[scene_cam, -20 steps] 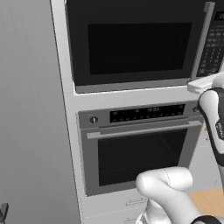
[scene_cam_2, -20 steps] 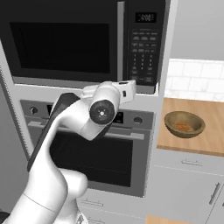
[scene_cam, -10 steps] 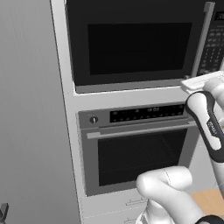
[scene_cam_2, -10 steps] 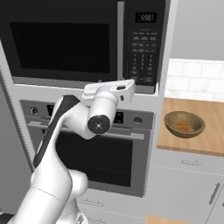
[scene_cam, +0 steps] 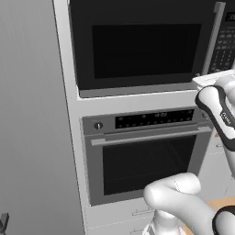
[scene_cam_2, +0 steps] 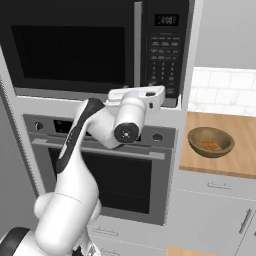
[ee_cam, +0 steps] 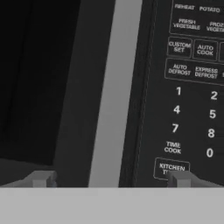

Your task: Open the microwave, place the bowl with waffle inside the microwave, then close the microwave door and turn it on.

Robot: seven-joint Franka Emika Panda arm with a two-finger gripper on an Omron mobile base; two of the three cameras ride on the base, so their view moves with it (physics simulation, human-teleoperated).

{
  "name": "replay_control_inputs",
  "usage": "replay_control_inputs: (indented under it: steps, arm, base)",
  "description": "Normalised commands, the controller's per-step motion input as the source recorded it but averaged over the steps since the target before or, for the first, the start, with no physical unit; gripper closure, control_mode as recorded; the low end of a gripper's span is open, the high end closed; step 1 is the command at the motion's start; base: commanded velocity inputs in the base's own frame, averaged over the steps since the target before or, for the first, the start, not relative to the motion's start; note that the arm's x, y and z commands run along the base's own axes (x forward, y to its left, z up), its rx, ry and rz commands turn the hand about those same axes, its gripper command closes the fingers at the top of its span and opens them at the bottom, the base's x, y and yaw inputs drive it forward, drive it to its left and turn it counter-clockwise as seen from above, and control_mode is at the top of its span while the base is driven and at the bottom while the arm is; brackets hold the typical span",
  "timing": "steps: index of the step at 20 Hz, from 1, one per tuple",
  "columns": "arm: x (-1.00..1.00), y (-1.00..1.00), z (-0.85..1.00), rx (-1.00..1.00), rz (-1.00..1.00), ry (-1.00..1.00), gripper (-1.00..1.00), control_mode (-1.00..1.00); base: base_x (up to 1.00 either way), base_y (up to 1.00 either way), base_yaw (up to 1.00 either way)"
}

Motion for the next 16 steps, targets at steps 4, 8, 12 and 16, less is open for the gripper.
replay_control_inputs:
  steps: [4, 8, 12, 16]
  arm:
    - [0.59, -0.13, 0.02, 0.00, 0.00, 0.02, -1.00, -1.00]
    - [0.79, 0.00, 0.00, 0.00, 0.00, 0.07, -1.00, -1.00]
    - [0.72, 0.00, -0.02, 0.00, 0.00, 0.05, -1.00, -1.00]
    - [0.96, 0.01, -0.03, 0.00, 0.00, 0.09, 1.00, -1.00]
  base:
    - [0.00, 0.00, 0.00]
    - [0.00, 0.00, 0.00]
    - [0.00, 0.00, 0.00]
    - [0.00, 0.00, 0.00]
